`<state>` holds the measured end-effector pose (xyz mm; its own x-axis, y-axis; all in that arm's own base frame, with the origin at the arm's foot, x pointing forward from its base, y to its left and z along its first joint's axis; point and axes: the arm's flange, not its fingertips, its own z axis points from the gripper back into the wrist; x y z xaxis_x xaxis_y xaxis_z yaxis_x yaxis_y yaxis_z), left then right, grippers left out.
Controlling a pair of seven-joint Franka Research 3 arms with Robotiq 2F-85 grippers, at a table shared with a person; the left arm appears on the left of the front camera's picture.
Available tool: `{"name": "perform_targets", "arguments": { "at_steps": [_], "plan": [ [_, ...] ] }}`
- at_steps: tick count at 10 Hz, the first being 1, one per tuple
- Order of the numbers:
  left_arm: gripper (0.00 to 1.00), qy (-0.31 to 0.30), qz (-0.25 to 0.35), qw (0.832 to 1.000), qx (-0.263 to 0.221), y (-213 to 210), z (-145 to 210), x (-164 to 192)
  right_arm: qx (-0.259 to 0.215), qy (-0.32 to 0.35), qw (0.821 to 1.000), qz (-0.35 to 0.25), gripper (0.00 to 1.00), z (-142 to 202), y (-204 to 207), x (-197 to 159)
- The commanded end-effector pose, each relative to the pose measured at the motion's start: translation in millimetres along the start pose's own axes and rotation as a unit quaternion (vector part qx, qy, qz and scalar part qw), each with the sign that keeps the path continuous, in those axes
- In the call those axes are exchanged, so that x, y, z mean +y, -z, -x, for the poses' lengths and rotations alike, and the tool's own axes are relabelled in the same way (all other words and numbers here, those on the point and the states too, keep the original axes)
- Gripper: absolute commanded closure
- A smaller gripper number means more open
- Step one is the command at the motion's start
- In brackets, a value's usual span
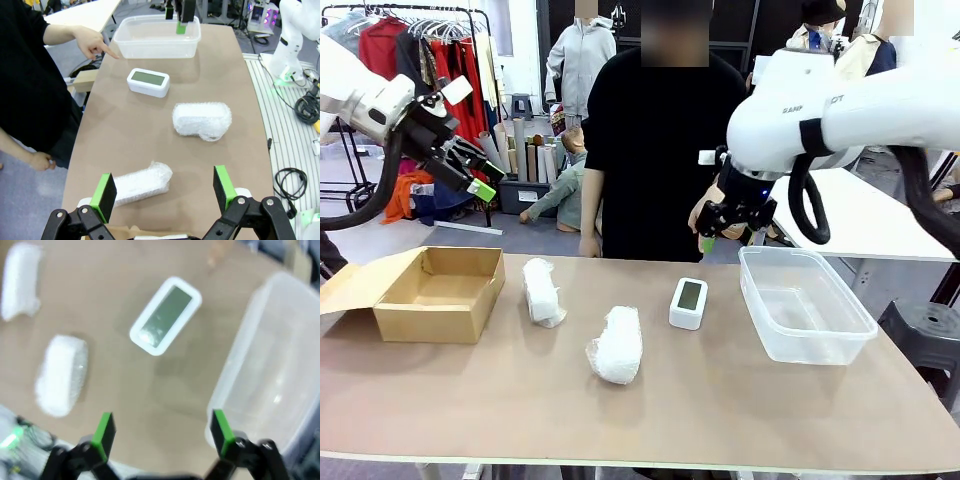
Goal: Separate and place wrapped and unwrapped clocks.
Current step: Pick up the Digital clock indicated by the person.
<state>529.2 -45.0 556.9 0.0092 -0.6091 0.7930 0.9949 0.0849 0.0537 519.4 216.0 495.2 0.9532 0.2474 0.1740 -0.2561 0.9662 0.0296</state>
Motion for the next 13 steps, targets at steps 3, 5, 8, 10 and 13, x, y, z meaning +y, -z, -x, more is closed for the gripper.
{"name": "perform_targets", "arguments": {
  "at_steps": [3, 5, 8, 10, 13],
  "plan": [
    [0.00, 0.001, -0.002, 1.000, -0.001, -1.9, -1.2, -0.5, 0.009, 0.208, 0.972, 0.113, 0.00, -14.6, 27.5, 55.1],
    [0.00, 0.001, -0.002, 1.000, -0.001, -1.9, -1.2, -0.5, -0.010, 0.252, 0.965, 0.075, 0.00, -22.8, 51.8, 58.8],
    [0.00, 0.001, -0.002, 1.000, -0.001, -1.9, -1.2, -0.5, -0.023, 0.261, 0.963, 0.054, 0.00, -37.7, 82.8, 46.3],
    [0.00, 0.001, -0.002, 1.000, -0.001, -1.9, -1.2, -0.5, -0.040, 0.265, 0.961, 0.061, 0.00, -49.6, 102.0, 33.0],
    [0.00, 0.001, -0.002, 1.000, -0.001, -1.9, -1.2, -0.5, -0.028, 0.272, 0.960, 0.061, 0.00, -60.0, 119.8, 24.0]
  ]
}}
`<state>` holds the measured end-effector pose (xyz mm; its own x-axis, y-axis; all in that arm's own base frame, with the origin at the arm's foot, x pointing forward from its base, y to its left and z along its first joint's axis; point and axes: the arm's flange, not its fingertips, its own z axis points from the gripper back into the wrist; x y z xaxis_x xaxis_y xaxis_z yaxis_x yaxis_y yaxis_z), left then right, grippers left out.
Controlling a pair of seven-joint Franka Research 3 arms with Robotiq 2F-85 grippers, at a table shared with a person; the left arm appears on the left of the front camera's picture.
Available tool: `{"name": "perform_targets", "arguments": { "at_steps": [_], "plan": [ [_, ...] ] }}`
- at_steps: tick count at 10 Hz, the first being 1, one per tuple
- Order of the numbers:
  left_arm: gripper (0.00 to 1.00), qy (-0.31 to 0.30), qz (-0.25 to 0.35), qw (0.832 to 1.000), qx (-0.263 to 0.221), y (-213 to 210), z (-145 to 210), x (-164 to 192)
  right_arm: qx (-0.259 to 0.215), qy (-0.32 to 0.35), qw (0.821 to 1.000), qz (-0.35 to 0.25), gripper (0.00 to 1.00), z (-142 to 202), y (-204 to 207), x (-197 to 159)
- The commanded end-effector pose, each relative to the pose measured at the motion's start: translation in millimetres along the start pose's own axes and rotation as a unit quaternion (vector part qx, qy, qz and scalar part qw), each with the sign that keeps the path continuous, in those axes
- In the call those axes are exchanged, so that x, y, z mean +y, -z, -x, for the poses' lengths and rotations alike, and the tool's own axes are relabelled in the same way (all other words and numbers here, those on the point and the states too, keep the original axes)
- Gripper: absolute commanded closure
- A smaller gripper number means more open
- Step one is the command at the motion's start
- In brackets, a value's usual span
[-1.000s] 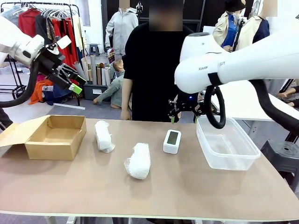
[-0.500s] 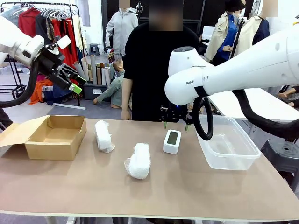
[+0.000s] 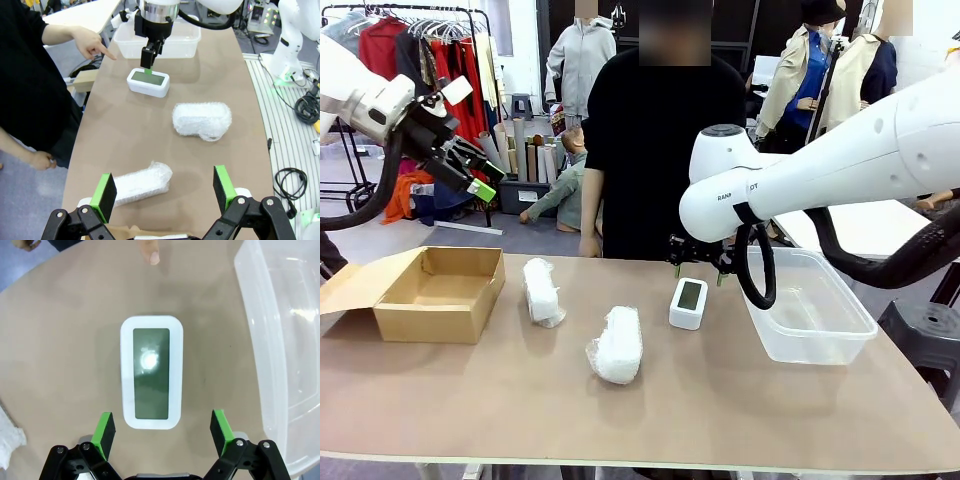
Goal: Separate and place wrapped and unwrapped clocks.
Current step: Pick up the Digital clock indicated by the person.
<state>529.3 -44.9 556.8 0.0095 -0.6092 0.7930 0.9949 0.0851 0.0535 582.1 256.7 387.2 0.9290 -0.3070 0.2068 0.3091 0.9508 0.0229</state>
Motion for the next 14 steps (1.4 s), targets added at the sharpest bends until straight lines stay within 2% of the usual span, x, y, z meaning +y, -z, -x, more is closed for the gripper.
{"name": "perform_targets", "arguments": {
  "at_steps": [1, 6, 11, 13, 14],
  "plan": [
    [0.00, 0.001, -0.002, 1.000, -0.001, -1.9, -1.4, -0.5, -0.007, 0.000, 1.000, 0.006, 0.00, -9.9, 3.9, 6.8],
    [0.00, 0.001, -0.002, 1.000, -0.001, -1.9, -1.4, -0.5, 0.001, 0.002, 1.000, 0.002, 0.00, -2.7, 4.8, -0.2],
    [0.00, 0.001, -0.002, 1.000, -0.001, -1.9, -1.4, -0.5, 0.008, 0.006, 1.000, 0.002, 0.00, -9.8, 27.9, 21.6],
    [0.00, 0.001, -0.002, 1.000, -0.001, -1.9, -1.4, -0.5, 0.015, 0.010, 1.000, 0.006, 0.00, -12.6, 29.7, 24.4],
    [0.00, 0.001, -0.002, 1.000, -0.001, -1.9, -1.4, -0.5, 0.013, -0.004, 1.000, 0.006, 0.00, -3.3, 30.9, 16.0]
  ]
}}
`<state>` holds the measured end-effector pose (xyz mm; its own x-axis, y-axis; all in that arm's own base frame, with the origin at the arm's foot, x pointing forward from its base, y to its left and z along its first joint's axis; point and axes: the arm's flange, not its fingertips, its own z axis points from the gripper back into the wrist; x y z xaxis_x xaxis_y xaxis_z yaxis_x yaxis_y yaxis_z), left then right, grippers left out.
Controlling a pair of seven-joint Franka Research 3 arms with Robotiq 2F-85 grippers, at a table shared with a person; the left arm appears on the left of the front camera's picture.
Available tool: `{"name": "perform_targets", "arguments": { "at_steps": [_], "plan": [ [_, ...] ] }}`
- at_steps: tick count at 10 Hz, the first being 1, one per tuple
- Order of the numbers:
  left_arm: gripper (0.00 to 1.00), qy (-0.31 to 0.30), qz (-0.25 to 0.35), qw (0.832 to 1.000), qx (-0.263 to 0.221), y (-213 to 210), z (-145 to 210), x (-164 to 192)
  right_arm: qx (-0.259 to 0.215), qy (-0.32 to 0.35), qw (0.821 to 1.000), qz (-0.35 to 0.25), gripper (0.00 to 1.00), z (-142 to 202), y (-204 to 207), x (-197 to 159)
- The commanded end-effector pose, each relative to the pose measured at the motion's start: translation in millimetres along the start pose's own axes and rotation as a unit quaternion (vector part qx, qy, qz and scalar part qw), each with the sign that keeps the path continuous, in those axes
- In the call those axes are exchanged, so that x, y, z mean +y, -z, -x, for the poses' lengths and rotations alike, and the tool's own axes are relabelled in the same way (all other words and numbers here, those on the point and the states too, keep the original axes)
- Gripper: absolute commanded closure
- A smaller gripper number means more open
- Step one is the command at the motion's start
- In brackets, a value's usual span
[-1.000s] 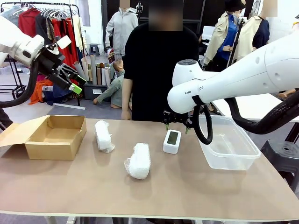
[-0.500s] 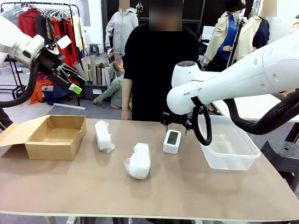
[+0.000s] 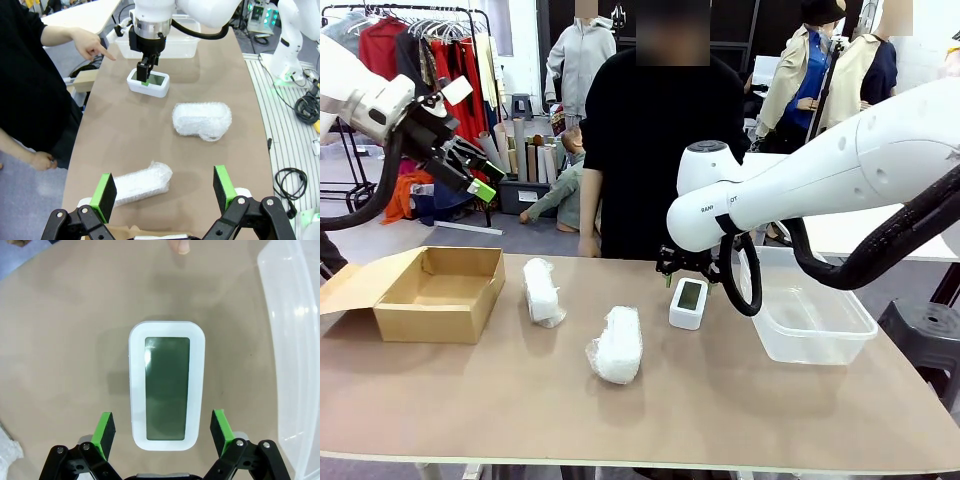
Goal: Separate and place wrapped and unwrapped clocks.
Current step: Pick up the Digital clock indicated by the person.
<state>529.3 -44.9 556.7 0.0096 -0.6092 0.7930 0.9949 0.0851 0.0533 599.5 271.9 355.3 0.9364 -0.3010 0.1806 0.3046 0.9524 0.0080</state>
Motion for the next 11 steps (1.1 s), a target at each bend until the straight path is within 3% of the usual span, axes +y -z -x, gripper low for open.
{"name": "perform_targets", "arguments": {
  "at_steps": [1, 11],
  "plan": [
    [0.00, 0.001, -0.002, 1.000, -0.001, -1.9, -1.4, -0.5, 0.000, 0.000, 1.000, -0.001, 0.00, 1.7, -3.1, -3.2],
    [0.00, 0.001, -0.002, 1.000, -0.001, -1.9, -1.4, -0.5, 0.000, 0.000, 1.000, -0.001, 0.00, 1.7, -3.1, -3.2]
  ]
}}
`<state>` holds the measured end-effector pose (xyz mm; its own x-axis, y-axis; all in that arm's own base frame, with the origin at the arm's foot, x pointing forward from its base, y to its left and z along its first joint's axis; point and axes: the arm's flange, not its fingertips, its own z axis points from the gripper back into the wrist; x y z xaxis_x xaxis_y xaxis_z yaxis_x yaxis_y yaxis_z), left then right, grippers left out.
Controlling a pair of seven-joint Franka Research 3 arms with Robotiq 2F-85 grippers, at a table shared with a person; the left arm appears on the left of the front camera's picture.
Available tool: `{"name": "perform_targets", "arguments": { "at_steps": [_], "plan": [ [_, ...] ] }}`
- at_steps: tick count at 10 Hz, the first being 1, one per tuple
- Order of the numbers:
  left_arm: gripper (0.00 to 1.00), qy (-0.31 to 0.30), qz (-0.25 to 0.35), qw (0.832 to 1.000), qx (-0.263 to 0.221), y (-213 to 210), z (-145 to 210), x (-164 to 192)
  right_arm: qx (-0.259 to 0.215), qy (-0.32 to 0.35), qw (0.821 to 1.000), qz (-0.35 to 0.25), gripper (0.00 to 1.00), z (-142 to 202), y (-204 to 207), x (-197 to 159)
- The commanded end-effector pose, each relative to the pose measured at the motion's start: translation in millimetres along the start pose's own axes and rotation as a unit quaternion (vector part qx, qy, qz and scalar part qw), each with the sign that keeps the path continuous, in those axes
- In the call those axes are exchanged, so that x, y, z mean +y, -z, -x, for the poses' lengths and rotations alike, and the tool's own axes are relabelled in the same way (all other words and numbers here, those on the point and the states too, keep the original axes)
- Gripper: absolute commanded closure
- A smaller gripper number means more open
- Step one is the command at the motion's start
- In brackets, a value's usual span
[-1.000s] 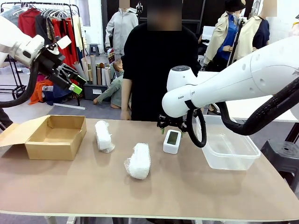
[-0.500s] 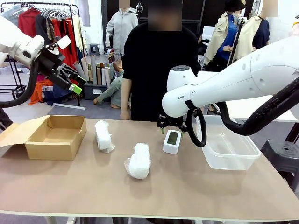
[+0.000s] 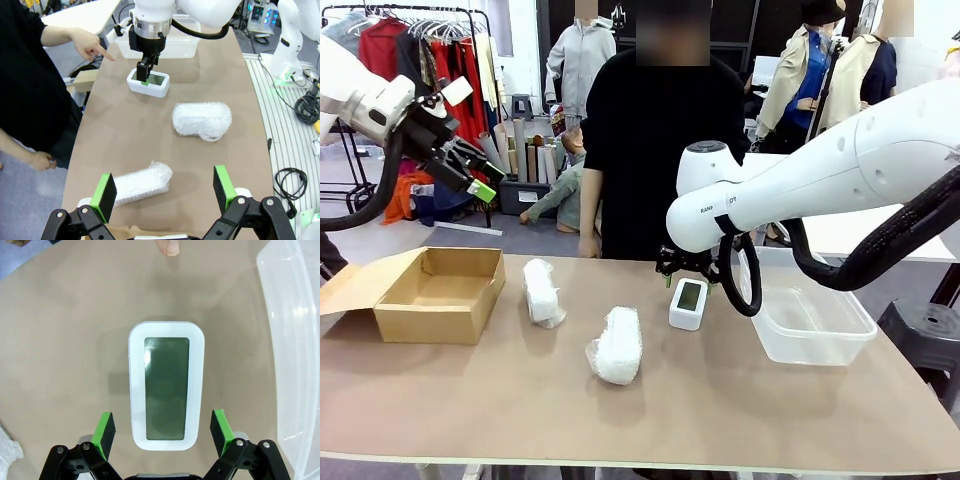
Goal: Separate and place wrapped and unwrapped clocks.
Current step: Pick up the Digital clock indicated by the person.
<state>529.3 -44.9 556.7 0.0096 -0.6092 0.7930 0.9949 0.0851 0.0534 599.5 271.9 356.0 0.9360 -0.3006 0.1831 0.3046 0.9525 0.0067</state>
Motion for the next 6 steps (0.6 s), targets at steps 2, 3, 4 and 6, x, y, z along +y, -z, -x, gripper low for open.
{"name": "perform_targets", "arguments": {
  "at_steps": [2, 3, 4, 6],
  "plan": [
    [0.00, 0.001, -0.002, 1.000, -0.001, -1.9, -1.4, -0.5, 0.001, 0.000, 1.000, -0.001, 0.00, 1.8, -2.4, -3.2],
    [0.00, 0.001, -0.002, 1.000, -0.001, -1.9, -1.4, -0.5, 0.001, 0.000, 1.000, -0.001, 0.00, 1.8, -2.4, -3.2],
    [0.00, 0.001, -0.002, 1.000, -0.001, -1.9, -1.4, -0.5, 0.001, 0.000, 1.000, -0.001, 0.00, 1.8, -2.4, -3.2],
    [0.00, 0.001, -0.002, 1.000, -0.001, -1.9, -1.4, -0.5, 0.000, 0.000, 1.000, 0.000, 0.00, 0.2, 0.0, 0.2]
  ]
}}
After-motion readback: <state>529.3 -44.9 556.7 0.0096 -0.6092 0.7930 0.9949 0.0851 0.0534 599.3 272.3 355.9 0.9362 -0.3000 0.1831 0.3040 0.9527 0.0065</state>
